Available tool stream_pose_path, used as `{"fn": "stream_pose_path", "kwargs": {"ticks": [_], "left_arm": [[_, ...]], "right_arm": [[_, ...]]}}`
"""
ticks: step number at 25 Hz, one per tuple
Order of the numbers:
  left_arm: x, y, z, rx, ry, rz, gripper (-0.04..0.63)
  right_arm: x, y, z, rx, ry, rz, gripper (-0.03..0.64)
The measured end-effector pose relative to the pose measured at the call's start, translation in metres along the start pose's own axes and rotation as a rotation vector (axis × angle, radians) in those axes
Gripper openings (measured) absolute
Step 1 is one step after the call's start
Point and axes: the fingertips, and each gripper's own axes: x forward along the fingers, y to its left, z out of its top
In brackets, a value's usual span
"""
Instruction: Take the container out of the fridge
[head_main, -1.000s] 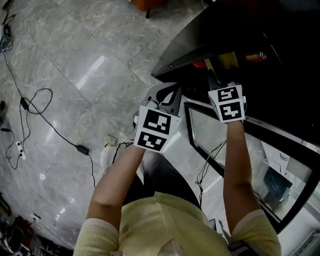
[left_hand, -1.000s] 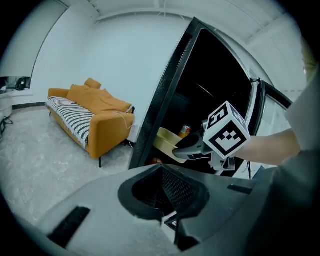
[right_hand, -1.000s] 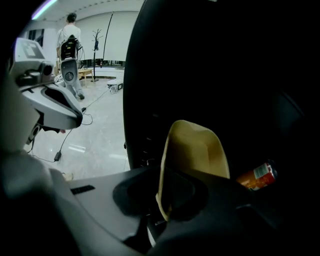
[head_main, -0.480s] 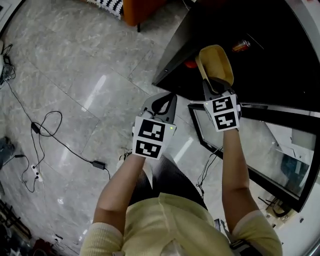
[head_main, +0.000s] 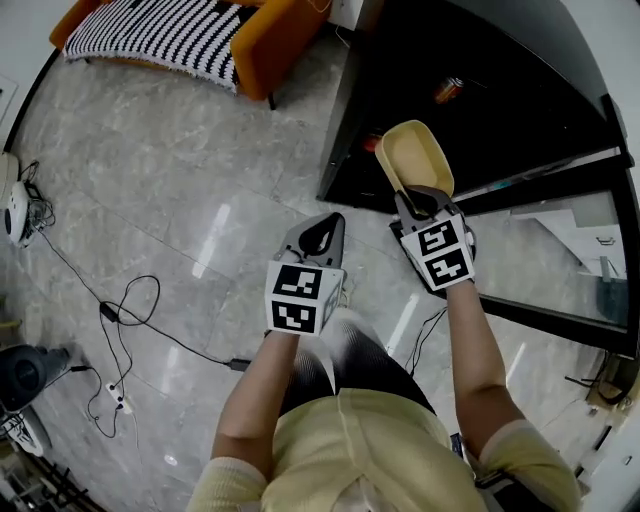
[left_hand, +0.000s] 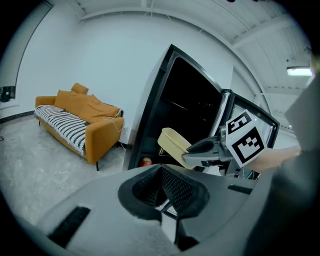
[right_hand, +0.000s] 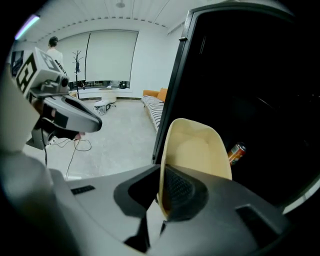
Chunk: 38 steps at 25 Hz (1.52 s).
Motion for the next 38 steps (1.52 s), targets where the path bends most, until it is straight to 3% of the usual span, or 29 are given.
{"fn": "stream_pose_path", "kwargs": {"ticks": [18,30,38], "left_arm": [[-0.079,0.006,0.026,0.065,-0.04,0.037,0.02],[-0.123,-0.005,0.035,0.118,-0.086,0.044,0.02],[-0.154,-0.002,0.034,0.137,-0.104,0.072,0.02]], "right_arm": [[-0.083,0.074,0.03,0.131,-0.096,0.015,0.04],[-0.127,0.1,0.037,0.159,-0.173,-0.007,0.04],[-0.145,0.128,0.042,0.271,-0.218,0.059,0.038]]}}
